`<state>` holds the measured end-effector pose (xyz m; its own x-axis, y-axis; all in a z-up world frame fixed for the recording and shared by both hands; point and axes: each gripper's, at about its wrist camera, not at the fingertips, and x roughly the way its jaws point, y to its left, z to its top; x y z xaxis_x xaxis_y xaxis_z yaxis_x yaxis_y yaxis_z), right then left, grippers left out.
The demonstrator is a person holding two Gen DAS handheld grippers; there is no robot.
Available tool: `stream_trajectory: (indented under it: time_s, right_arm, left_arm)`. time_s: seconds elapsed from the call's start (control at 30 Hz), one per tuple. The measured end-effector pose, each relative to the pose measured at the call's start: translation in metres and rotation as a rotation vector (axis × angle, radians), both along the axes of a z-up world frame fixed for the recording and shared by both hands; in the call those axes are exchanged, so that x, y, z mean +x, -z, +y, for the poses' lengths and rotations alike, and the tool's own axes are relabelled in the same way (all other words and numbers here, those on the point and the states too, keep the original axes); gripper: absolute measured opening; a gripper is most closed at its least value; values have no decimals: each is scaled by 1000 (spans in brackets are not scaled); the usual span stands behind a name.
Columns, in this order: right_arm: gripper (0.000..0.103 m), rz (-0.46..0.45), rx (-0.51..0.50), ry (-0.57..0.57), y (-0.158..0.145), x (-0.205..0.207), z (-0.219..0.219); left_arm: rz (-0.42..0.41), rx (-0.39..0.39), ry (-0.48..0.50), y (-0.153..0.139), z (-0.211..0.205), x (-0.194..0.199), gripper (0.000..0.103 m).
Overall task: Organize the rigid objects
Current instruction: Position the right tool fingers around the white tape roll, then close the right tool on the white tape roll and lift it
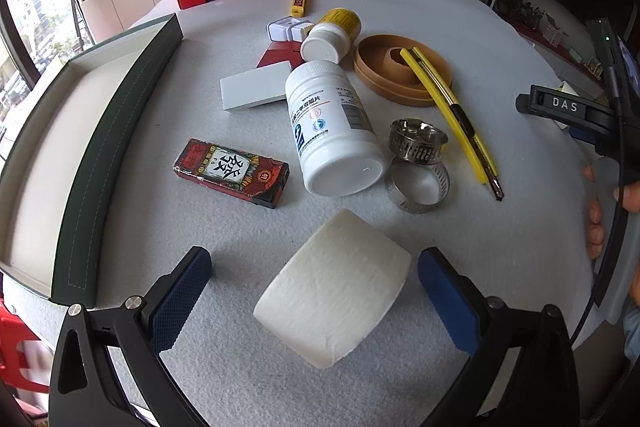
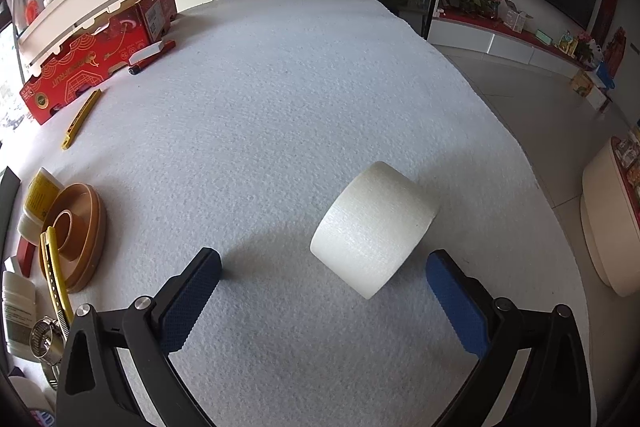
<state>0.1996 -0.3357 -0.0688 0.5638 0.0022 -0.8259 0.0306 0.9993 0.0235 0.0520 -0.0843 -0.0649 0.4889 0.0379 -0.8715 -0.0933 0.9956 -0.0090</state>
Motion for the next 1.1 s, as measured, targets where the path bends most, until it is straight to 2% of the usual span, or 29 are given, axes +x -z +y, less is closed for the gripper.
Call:
stream_trajectory:
  time_s: [1.1]
  right_arm:
    - [103, -10, -6, 2, 2, 1, 3]
  left_arm:
    - [19, 1, 0, -1, -1, 3, 103]
